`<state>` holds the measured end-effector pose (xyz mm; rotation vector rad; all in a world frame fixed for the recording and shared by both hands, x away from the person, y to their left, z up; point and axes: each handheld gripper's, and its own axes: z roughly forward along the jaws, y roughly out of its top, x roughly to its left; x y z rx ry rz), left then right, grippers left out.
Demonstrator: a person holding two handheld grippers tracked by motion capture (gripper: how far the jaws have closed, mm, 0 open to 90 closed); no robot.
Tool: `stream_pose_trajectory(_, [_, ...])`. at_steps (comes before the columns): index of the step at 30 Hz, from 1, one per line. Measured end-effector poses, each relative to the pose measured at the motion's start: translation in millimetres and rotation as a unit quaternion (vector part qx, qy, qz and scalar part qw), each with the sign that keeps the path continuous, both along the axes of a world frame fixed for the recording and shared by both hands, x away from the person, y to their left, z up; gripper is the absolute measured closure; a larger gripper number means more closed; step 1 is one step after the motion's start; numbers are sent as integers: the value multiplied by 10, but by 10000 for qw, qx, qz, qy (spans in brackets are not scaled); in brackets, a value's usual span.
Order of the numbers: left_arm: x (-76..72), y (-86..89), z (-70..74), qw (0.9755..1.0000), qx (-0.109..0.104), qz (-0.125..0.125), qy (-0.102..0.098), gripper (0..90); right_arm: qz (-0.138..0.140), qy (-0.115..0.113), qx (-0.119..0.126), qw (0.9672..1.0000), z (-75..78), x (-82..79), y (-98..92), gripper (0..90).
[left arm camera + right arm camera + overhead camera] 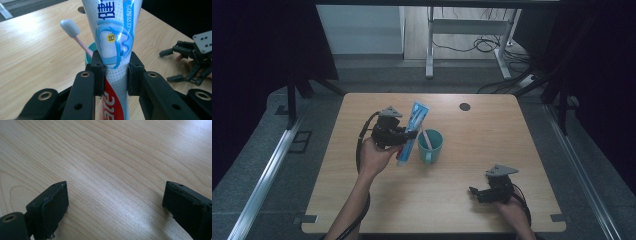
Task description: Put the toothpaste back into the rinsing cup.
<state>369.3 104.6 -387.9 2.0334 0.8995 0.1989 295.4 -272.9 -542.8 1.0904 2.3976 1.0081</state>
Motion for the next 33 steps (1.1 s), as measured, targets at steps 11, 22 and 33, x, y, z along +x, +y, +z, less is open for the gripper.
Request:
stream_pose_trajectory(11, [72,-160,74,9996,-103,83,-236,725,-4,1,2,10000,0,0,0,64])
stream_pose_trajectory(22, [137,-269,106,9990,-147,174,-388,725,-4,0,0,10000,0,0,0,64])
stream_pose_trajectory(33, [222,-405,105,9982,-190,289,-485,725,-6,-1,4,10000,0,0,0,64])
